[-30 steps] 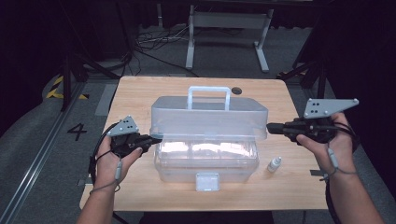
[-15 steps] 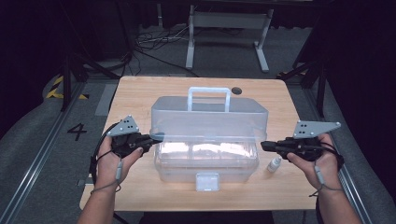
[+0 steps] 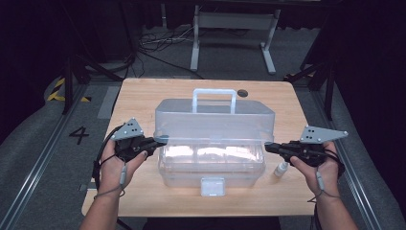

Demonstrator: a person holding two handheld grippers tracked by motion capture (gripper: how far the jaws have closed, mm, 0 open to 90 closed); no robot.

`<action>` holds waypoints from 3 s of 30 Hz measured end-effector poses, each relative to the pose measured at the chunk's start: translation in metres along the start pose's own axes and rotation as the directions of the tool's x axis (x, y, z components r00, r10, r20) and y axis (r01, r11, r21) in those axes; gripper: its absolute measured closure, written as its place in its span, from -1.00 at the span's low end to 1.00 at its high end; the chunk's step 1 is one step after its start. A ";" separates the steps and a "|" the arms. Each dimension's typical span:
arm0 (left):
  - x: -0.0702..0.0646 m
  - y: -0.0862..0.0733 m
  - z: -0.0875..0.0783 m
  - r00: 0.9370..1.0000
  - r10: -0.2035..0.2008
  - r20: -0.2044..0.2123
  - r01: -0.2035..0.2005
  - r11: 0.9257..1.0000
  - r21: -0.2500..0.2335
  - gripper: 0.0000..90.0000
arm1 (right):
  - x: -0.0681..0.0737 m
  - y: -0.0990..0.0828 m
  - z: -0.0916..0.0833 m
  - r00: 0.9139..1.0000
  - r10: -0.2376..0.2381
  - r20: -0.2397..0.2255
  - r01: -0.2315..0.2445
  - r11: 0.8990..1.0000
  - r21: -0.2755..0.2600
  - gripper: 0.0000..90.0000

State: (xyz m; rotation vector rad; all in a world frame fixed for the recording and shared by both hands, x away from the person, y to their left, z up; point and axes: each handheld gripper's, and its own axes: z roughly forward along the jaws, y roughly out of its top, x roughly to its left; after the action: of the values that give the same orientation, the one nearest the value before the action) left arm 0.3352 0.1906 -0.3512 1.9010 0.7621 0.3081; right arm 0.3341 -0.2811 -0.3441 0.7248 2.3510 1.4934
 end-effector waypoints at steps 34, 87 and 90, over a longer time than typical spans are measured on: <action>0.014 0.035 0.004 0.998 -0.023 -0.059 0.021 0.999 -0.044 1.00 | -0.016 0.034 0.014 0.997 0.016 0.076 -0.009 0.996 -0.087 1.00; 0.029 0.060 0.013 0.993 -0.029 -0.114 0.021 0.997 -0.073 1.00 | -0.018 0.043 -0.003 0.961 0.057 0.269 -0.018 0.989 -0.146 0.48; 0.031 0.061 0.014 0.993 -0.026 -0.116 0.018 0.997 -0.073 1.00 | -0.019 0.044 -0.002 0.951 0.064 0.302 -0.019 0.989 -0.148 0.32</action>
State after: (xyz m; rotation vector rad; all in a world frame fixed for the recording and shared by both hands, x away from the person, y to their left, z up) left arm 0.3885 0.1828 -0.3069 1.8183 0.8386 0.4305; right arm 0.3609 -0.2770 -0.3045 0.9019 1.9890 1.4313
